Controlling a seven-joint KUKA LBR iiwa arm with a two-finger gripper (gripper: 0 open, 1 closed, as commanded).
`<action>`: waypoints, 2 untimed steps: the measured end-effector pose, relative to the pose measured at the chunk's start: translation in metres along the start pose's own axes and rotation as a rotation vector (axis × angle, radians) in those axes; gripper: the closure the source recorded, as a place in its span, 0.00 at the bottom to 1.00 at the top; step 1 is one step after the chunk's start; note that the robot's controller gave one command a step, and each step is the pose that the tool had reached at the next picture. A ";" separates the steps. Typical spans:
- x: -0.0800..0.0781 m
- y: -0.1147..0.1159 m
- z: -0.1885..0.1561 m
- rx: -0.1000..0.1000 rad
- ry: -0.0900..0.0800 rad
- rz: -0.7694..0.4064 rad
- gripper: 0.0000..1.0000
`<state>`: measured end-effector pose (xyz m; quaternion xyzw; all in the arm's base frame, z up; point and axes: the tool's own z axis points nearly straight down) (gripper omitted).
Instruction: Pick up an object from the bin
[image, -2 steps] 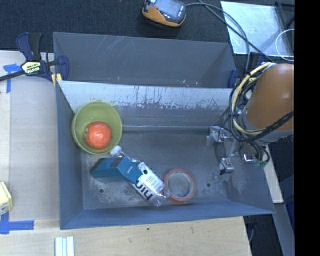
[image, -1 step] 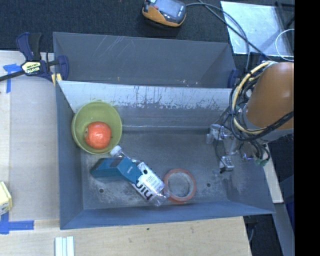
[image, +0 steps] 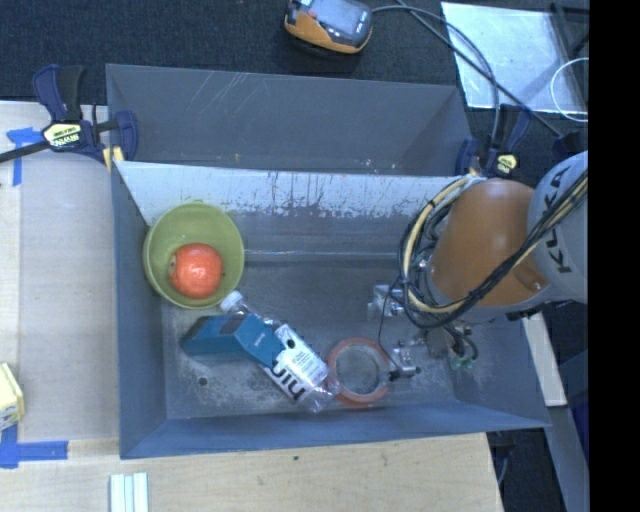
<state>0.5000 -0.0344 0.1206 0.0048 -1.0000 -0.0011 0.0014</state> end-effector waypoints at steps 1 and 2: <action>0.014 -0.004 0.005 0.008 -0.019 -0.063 0.00; 0.002 0.022 0.050 0.005 -0.011 -0.057 0.00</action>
Offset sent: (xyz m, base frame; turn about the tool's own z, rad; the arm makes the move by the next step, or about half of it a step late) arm -0.0028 0.0230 -0.0506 -0.0564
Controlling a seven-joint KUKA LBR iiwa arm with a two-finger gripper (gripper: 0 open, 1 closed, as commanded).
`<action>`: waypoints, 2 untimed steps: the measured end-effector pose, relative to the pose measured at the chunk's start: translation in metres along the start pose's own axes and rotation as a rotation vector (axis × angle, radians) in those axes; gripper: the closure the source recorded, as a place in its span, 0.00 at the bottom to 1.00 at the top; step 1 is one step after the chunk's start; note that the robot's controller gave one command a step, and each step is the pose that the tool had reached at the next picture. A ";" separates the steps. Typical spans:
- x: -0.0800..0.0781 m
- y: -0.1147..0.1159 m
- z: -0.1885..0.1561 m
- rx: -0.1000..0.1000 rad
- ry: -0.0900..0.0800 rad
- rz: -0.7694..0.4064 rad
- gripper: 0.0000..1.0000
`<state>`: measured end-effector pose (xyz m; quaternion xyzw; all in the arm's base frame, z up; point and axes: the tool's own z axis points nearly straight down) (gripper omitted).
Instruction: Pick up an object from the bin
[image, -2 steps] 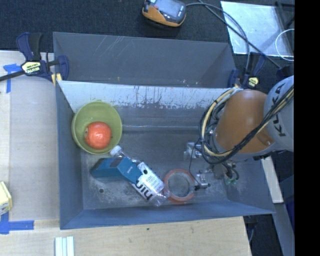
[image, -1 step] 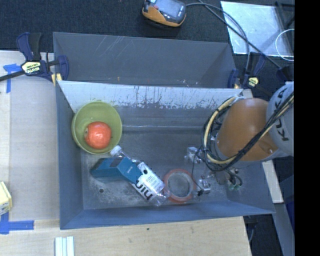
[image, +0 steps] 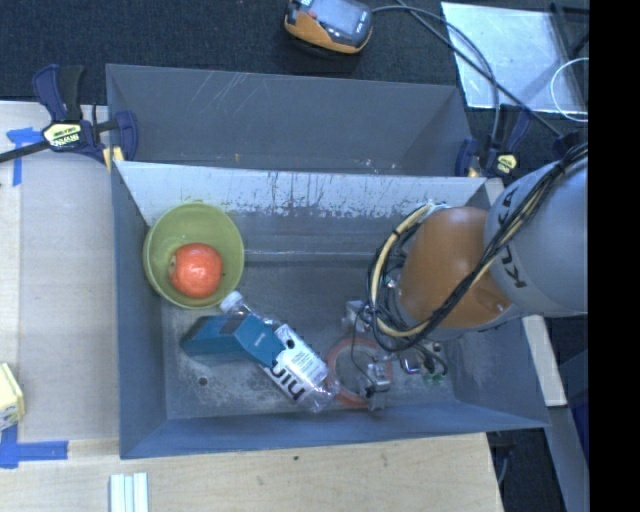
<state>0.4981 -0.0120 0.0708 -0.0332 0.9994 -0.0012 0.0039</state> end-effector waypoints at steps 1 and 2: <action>0.013 -0.014 -0.001 0.006 -0.021 -0.095 1.00; 0.013 -0.014 -0.001 0.006 -0.021 -0.095 1.00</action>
Offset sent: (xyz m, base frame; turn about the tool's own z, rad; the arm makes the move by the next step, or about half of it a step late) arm 0.0000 0.0000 0.0000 0.0000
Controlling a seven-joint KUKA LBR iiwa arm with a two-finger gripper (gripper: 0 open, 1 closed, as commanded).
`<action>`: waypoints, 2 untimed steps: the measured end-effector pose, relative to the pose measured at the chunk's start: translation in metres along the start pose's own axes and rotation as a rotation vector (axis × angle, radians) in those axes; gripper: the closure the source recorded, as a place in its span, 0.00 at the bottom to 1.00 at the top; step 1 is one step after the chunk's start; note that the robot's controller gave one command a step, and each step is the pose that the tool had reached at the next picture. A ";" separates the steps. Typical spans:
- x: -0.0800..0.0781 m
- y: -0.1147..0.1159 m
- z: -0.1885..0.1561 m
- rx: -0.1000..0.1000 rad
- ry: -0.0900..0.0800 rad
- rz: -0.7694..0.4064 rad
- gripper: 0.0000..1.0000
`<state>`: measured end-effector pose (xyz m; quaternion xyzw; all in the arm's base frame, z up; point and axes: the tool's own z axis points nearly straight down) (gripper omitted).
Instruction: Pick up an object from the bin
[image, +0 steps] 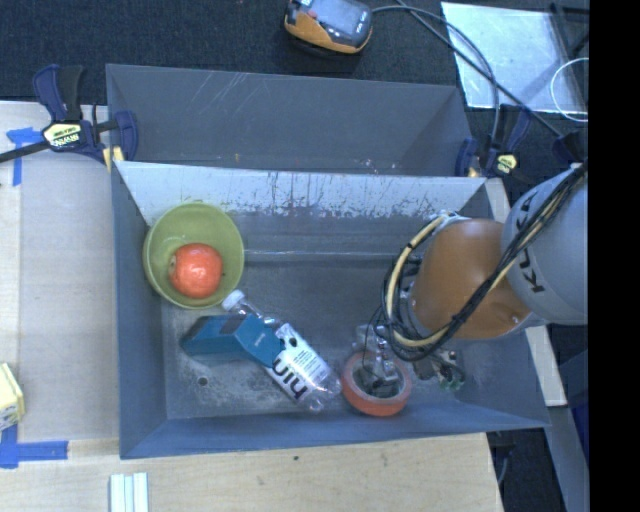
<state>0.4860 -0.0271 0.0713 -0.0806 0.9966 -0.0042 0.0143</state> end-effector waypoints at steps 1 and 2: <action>-0.013 0.021 0.000 0.003 -0.009 -0.253 1.00; -0.013 0.021 0.000 0.004 -0.009 -0.254 1.00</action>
Offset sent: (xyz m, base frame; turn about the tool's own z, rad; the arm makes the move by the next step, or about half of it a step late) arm 0.0000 0.0000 0.0000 0.0000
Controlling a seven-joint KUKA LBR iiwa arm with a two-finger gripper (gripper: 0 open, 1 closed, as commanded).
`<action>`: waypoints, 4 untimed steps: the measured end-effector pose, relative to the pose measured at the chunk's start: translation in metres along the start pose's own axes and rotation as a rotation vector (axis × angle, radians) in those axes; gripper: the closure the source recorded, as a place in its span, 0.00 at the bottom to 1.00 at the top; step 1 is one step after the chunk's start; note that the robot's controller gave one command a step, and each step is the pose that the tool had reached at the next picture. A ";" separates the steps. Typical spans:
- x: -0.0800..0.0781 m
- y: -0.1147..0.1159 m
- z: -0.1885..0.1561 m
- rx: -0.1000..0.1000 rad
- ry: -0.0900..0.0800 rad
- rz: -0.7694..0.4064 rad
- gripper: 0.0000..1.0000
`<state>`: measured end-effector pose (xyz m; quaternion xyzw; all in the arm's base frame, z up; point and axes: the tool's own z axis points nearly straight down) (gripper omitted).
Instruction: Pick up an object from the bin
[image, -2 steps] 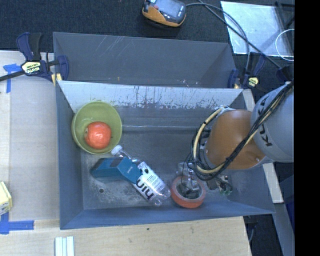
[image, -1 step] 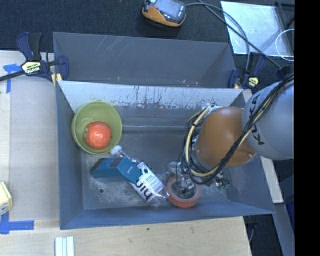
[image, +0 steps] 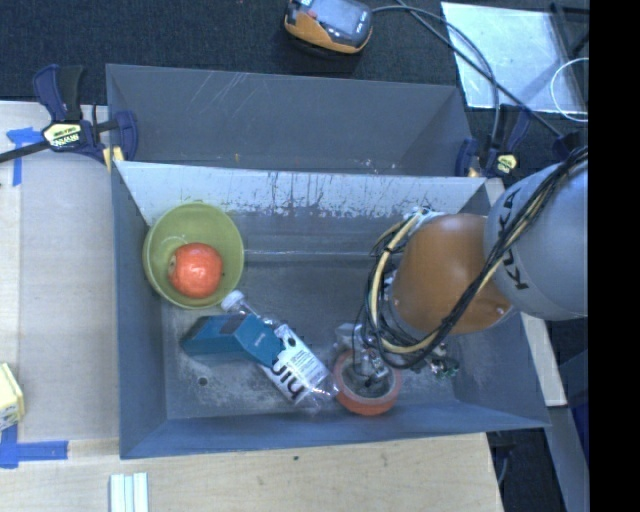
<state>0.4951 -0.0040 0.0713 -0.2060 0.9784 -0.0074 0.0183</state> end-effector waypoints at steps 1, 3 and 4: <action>-0.002 -0.011 -0.103 0.004 -0.009 0.017 1.00; -0.010 -0.004 -0.119 -0.004 0.005 -0.010 1.00; -0.021 0.034 -0.151 -0.004 0.002 0.109 1.00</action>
Offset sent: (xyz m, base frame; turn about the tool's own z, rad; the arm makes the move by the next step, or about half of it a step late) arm 0.0044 0.0022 0.1207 -0.0163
